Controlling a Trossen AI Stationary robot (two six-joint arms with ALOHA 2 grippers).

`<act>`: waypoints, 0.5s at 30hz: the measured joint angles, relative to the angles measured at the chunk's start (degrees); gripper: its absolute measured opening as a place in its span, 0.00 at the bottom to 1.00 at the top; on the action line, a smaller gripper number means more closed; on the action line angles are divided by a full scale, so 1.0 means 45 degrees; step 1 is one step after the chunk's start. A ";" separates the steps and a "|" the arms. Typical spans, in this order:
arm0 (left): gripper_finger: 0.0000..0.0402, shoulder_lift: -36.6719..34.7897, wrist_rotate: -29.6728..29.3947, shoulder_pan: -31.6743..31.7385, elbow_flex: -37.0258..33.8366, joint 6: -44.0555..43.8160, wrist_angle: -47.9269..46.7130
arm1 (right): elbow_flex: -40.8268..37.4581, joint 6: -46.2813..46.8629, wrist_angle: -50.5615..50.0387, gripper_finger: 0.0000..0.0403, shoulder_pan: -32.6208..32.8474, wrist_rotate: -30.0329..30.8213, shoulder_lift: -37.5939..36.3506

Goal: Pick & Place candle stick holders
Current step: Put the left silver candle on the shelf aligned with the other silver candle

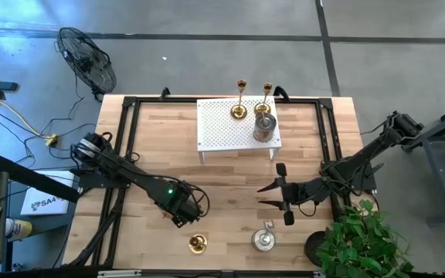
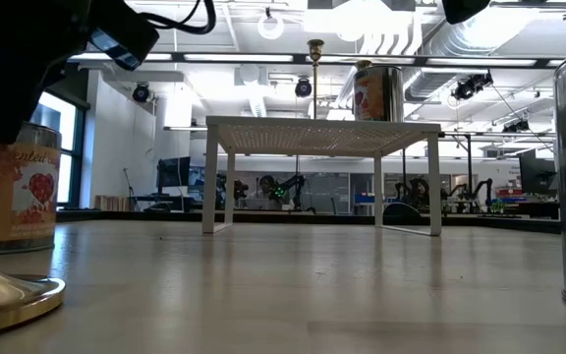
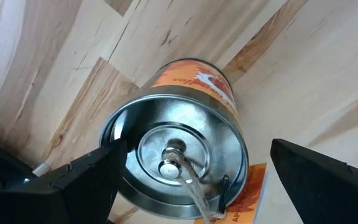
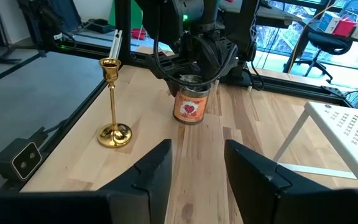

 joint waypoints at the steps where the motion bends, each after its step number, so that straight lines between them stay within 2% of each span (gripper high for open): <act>1: 0.97 0.0000 -0.0008 0.0003 0.0000 0.0000 0.0012 | 0.0000 0.0000 0.0000 0.35 0.0005 0.0004 0.0000; 15: 0.97 -0.0005 -0.0262 -0.0002 0.0000 0.0019 0.0059 | 0.0000 0.0005 -0.0102 0.35 0.0005 0.0000 0.0000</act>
